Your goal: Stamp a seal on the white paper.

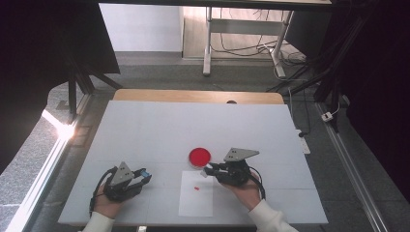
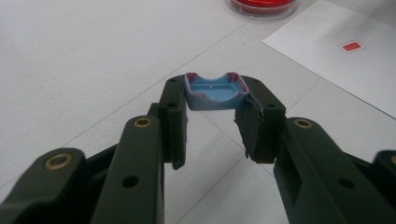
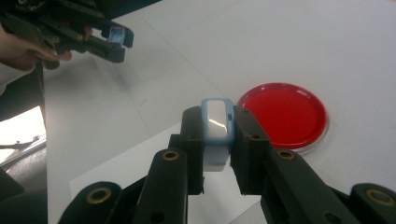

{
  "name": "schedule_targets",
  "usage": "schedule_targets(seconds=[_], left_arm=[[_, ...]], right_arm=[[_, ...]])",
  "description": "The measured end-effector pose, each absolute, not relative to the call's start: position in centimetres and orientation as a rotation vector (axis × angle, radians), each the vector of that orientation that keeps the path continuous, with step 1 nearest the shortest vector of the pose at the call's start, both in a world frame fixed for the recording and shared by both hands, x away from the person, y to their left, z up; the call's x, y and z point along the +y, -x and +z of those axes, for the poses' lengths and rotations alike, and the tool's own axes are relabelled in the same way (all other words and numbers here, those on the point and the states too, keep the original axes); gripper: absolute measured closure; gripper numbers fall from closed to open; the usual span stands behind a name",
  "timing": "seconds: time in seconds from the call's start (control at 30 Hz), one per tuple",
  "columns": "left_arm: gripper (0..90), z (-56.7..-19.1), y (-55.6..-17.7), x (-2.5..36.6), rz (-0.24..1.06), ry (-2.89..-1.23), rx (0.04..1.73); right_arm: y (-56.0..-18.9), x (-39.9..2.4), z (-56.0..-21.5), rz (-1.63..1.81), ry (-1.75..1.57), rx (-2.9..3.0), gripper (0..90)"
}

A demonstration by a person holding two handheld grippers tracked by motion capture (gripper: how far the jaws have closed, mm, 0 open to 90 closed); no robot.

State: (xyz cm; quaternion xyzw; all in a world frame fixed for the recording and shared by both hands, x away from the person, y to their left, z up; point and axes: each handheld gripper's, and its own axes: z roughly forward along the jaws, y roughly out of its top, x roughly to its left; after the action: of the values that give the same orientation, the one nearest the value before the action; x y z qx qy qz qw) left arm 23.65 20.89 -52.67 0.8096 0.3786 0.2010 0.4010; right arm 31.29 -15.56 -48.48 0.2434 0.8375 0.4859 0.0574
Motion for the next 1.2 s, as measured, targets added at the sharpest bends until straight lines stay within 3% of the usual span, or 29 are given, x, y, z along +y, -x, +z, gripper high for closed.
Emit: schedule_targets(seconds=[1.2], left_arm=[[64.3,-52.5,-24.0,20.3,0.514,-2.053,0.938]], right_arm=[[-31.3,-17.5,-46.2,1.6,-0.781,2.365,75.1]])
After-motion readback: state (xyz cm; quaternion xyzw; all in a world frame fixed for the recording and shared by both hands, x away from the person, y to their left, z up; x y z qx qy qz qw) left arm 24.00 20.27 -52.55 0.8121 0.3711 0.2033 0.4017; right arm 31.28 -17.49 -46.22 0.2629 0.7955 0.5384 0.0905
